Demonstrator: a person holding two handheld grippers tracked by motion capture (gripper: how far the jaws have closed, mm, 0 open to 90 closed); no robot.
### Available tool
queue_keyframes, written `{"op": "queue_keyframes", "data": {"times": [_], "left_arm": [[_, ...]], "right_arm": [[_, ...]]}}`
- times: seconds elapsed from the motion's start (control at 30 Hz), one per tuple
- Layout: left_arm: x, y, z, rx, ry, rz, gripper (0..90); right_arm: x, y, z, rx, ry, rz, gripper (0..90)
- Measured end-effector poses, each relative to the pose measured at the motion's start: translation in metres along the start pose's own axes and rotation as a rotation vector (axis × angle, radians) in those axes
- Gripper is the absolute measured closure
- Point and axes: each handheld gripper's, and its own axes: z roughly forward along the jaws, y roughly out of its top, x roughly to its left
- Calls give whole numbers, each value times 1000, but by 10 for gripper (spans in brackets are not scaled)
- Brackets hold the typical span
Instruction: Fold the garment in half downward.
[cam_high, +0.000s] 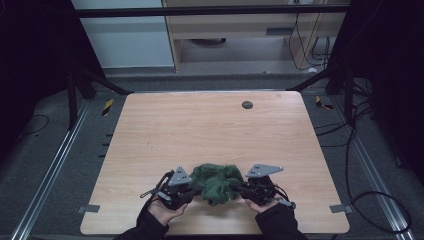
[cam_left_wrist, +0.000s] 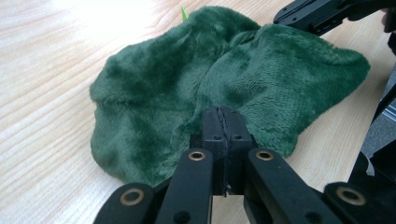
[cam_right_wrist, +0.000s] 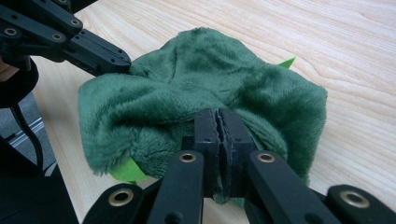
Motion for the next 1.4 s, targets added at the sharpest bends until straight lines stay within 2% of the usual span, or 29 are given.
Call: {"op": "queue_keyframes", "data": {"times": [0.13, 0.3, 0.47, 0.63, 0.83, 1.2, 1.4], "left_arm": [[2, -1, -3, -6, 20, -15, 899], [14, 3, -7, -29, 53, -50, 899], [23, 5, 2, -15, 60, -71, 899], [19, 1, 11, 21, 55, -52, 899], [14, -7, 14, 51, 56, -44, 899], [10, -14, 26, 97, 70, -45, 899], [10, -15, 29, 101, 68, -47, 899]], "right_arm": [[1, -2, -3, 1, 0, 3, 873], [-2, 4, -9, -31, -13, 3, 881], [-5, 12, -3, -49, -15, 6, 884], [-3, 14, 10, -18, 0, 0, 885], [-2, 1, 11, 24, 12, 5, 881], [-5, -10, 19, 77, -8, 10, 875], [-5, -12, 23, 88, -16, 3, 870]]}}
